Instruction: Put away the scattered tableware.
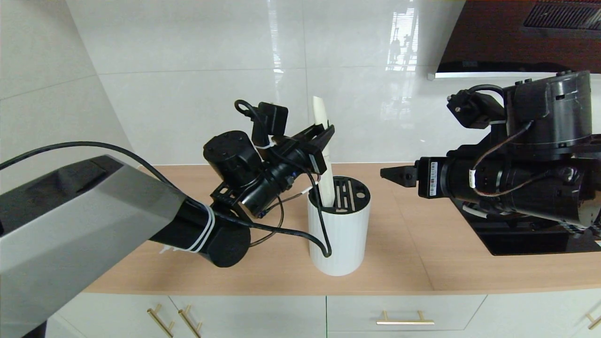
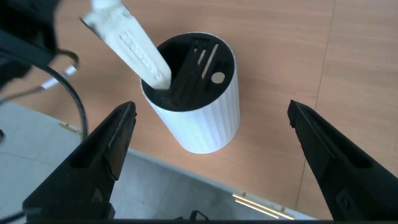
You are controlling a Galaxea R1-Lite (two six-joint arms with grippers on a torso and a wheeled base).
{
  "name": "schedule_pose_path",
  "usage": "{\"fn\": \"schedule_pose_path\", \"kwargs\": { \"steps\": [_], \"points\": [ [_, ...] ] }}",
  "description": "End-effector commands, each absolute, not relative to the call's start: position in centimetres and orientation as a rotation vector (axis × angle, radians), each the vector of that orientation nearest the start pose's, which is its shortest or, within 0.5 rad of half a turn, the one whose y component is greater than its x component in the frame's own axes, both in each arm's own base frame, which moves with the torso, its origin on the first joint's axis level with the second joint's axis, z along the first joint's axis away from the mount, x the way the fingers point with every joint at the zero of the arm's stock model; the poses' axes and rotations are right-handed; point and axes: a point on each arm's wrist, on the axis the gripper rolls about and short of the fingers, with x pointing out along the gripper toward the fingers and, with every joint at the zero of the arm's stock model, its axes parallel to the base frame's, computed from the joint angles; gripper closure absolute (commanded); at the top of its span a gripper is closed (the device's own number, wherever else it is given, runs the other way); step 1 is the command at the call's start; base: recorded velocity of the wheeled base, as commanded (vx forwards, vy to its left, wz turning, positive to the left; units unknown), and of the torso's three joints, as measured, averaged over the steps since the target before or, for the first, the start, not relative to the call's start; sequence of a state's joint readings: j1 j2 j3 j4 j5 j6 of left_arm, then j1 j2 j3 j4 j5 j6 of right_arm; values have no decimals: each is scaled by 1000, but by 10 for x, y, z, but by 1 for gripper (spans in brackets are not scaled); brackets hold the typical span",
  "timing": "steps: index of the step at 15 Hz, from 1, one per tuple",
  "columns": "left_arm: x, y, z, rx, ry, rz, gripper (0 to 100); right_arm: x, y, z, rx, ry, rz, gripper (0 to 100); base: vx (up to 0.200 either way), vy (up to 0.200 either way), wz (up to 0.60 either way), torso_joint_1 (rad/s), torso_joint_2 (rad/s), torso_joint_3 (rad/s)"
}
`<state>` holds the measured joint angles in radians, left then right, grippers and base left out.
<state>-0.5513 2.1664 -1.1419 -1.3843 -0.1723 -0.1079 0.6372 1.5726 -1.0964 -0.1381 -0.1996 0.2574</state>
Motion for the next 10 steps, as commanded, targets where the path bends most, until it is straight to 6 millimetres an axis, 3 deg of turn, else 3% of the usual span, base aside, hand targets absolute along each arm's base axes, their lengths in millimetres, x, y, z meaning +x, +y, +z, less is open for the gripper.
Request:
{"fn": "schedule_pose_path", "kwargs": {
  "steps": [1, 10],
  "points": [
    [358, -228, 158, -161, -297, -738, 100, 234, 167, 252, 111, 366, 386, 0, 0, 0, 0, 0, 0, 0],
    [358, -232, 133, -101, -241, -733, 100, 236, 168, 250, 108, 373, 384, 0, 0, 0, 0, 0, 0, 0]
  ]
}}
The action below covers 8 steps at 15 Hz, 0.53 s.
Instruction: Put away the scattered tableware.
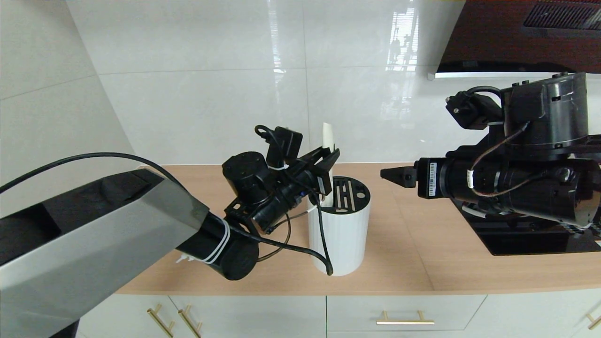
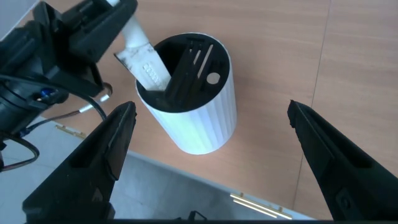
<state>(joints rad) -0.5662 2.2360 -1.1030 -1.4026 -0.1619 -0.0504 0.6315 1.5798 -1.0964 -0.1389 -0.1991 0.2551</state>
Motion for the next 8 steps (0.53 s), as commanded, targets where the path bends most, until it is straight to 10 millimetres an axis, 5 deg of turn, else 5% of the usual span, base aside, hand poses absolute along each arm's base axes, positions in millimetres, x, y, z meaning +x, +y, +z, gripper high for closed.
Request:
{"fn": "schedule_pose_path", "kwargs": {
  "steps": [1, 8],
  "points": [
    [358, -234, 130, -95, -237, -735, 100, 236, 168, 250, 107, 373, 384, 0, 0, 0, 0, 0, 0, 0],
    [361, -241, 100, -72, -185, -748, 100, 237, 168, 249, 106, 375, 383, 0, 0, 0, 0, 0, 0, 0]
  ]
}}
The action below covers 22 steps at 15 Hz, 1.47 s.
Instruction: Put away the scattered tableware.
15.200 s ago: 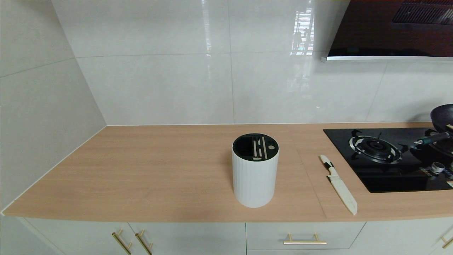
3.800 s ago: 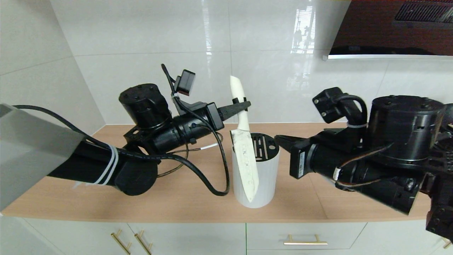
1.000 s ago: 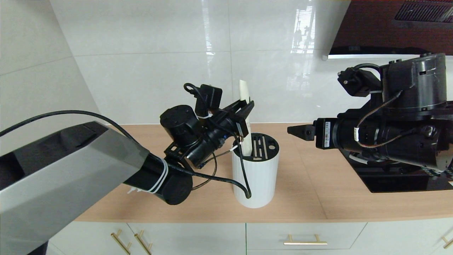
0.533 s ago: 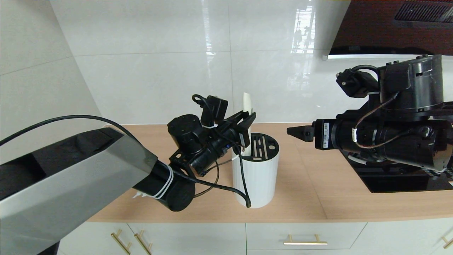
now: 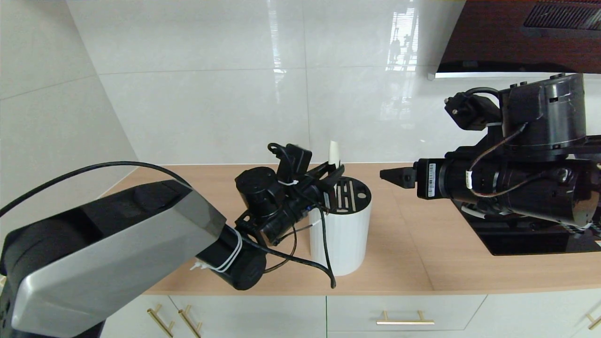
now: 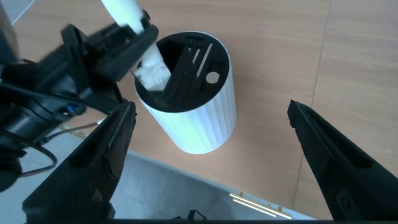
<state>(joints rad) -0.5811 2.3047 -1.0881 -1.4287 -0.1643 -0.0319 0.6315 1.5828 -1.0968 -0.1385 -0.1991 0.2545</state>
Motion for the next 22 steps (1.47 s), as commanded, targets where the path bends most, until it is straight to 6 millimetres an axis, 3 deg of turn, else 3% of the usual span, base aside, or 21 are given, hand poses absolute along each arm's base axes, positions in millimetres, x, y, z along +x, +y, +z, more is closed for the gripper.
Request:
{"fn": "schedule_pose_path", "kwargs": {
  "steps": [1, 6, 7, 15, 16, 17, 20, 22],
  "points": [
    [361, -241, 100, -72, -183, -748, 100, 237, 168, 249, 106, 375, 383, 0, 0, 0, 0, 0, 0, 0],
    [362, -242, 94, -68, -171, -748, 100, 237, 168, 249, 106, 375, 383, 0, 0, 0, 0, 0, 0, 0],
    [362, -243, 96, -67, -177, -748, 0, 237, 168, 250, 106, 374, 384, 0, 0, 0, 0, 0, 0, 0],
    [357, -239, 121, -51, -284, -736, 0, 237, 168, 250, 106, 374, 384, 0, 0, 0, 0, 0, 0, 0],
    [353, -235, 140, -39, -355, -718, 0, 236, 167, 251, 109, 368, 383, 0, 0, 0, 0, 0, 0, 0],
    [343, -225, 173, -51, -457, -677, 0, 233, 164, 256, 115, 354, 382, 0, 0, 0, 0, 0, 0, 0],
    [286, -186, 249, -104, -601, -597, 0, 208, 141, 280, 140, 258, 322, 0, 0, 0, 0, 0, 0, 0],
    [249, -158, 276, -88, -588, -569, 0, 181, 114, 288, 103, 197, 284, 0, 0, 0, 0, 0, 0, 0]
  ]
}}
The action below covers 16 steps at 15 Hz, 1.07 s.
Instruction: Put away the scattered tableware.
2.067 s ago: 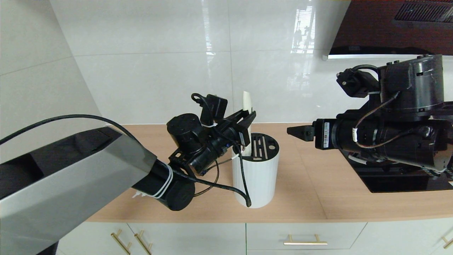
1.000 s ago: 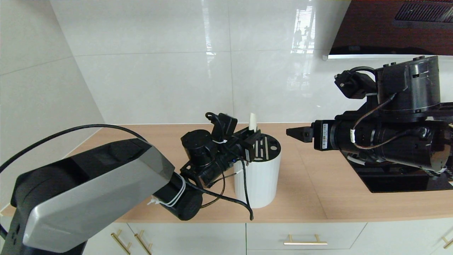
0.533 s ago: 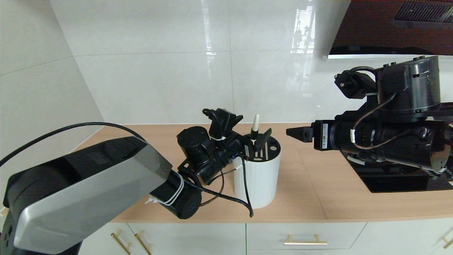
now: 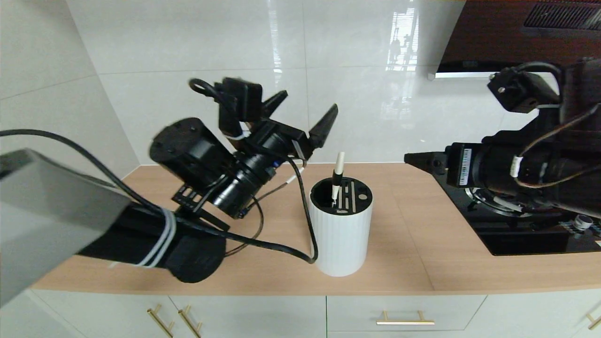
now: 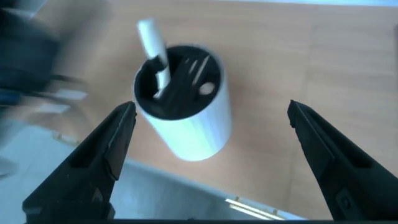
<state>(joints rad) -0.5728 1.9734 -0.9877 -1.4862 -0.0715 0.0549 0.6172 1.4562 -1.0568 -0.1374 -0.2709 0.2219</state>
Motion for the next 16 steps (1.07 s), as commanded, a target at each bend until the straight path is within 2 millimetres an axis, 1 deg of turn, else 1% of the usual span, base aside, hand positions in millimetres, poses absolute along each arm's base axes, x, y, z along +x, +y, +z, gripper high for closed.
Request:
{"fn": "schedule_pose_path", "kwargs": {
  "steps": [1, 2, 3, 4, 5, 6, 8, 9, 10, 11, 13, 15, 16],
  "points": [
    [231, -133, 276, -66, -544, -517, 0, 169, 87, 284, 47, 175, 209, 0, 0, 0, 0, 0, 0, 0],
    [224, -123, 274, -54, -520, -498, 0, 163, 76, 281, 13, 170, 179, 0, 0, 0, 0, 0, 0, 0],
    [202, -90, 268, -21, -451, -424, 0, 139, 46, 271, -77, 148, 94, 0, 0, 0, 0, 0, 0, 0],
    [189, -74, 264, -4, -418, -381, 0, 123, 34, 268, -96, 120, 73, 0, 0, 0, 0, 0, 0, 0],
    [156, -46, 252, 17, -358, -300, 0, 85, 19, 266, -77, 32, 107, 0, 0, 0, 0, 0, 0, 0],
    [131, -36, 246, 15, -341, -282, 0, 62, 14, 260, -70, -15, 128, 0, 0, 0, 0, 0, 0, 0],
    [82, -23, 223, 24, -288, -278, 0, 25, 3, 248, -67, -35, 123, 0, 0, 0, 0, 0, 0, 0],
    [69, -19, 216, 33, -269, -269, 0, 17, 1, 245, -70, -21, 114, 0, 0, 0, 0, 0, 0, 0],
    [40, -10, 205, 37, -233, -224, 0, 5, -4, 239, -101, 7, 5, 0, 0, 0, 0, 0, 0, 0],
    [22, -5, 200, 33, -224, -194, 0, -4, -7, 234, -146, 8, -86, 0, 0, 0, 0, 0, 0, 0],
    [-7, 3, 184, 29, -226, -129, 0, -26, -10, 223, -161, -54, -143, 0, 0, 0, 0, 0, 0, 0],
    [-25, 5, 167, 33, -244, -80, 0, -43, -10, 207, -160, -78, -200, 0, 0, 0, 0, 0, 0, 0],
    [-33, 6, 158, 34, -252, -66, 0, -47, -9, 200, -163, -74, -225, 0, 0, 0, 0, 0, 0, 0]
  ]
}}
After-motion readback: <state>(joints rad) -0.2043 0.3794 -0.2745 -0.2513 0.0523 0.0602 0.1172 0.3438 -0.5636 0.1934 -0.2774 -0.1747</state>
